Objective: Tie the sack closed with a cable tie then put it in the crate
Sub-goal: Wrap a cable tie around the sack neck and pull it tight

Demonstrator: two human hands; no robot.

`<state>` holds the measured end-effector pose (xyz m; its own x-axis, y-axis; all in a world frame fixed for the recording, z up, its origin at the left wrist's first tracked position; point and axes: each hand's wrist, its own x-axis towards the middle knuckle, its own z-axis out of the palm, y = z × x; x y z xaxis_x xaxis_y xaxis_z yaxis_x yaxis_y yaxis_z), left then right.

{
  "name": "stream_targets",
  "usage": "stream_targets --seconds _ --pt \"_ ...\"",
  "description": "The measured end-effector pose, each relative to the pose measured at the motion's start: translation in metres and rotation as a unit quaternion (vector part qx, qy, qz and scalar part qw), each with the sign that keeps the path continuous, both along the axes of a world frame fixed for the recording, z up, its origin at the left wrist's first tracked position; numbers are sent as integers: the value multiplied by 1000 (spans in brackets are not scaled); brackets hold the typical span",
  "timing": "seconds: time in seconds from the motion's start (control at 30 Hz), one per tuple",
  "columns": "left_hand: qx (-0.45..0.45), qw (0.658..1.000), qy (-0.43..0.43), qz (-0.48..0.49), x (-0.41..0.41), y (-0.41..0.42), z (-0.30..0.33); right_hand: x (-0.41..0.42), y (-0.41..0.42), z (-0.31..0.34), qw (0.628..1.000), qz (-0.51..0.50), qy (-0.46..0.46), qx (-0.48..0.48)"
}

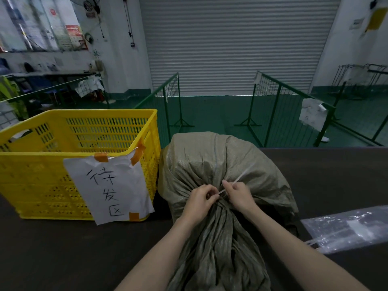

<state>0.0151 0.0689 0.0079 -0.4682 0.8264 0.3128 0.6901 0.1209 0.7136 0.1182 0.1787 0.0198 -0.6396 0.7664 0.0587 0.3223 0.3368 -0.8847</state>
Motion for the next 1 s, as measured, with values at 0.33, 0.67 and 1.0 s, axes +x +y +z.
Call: stream_targets --seconds 0.33,0.67,1.0 --pt "-16 999 33 -1 -2 0 -7 14 7 7 995 -74 14 64" --pt "-42 998 38 11 0 4 -4 24 6 13 993 -79 24 83" --pt "-55 996 61 38 10 -1 -4 48 -1 6 996 -19 56 -62"
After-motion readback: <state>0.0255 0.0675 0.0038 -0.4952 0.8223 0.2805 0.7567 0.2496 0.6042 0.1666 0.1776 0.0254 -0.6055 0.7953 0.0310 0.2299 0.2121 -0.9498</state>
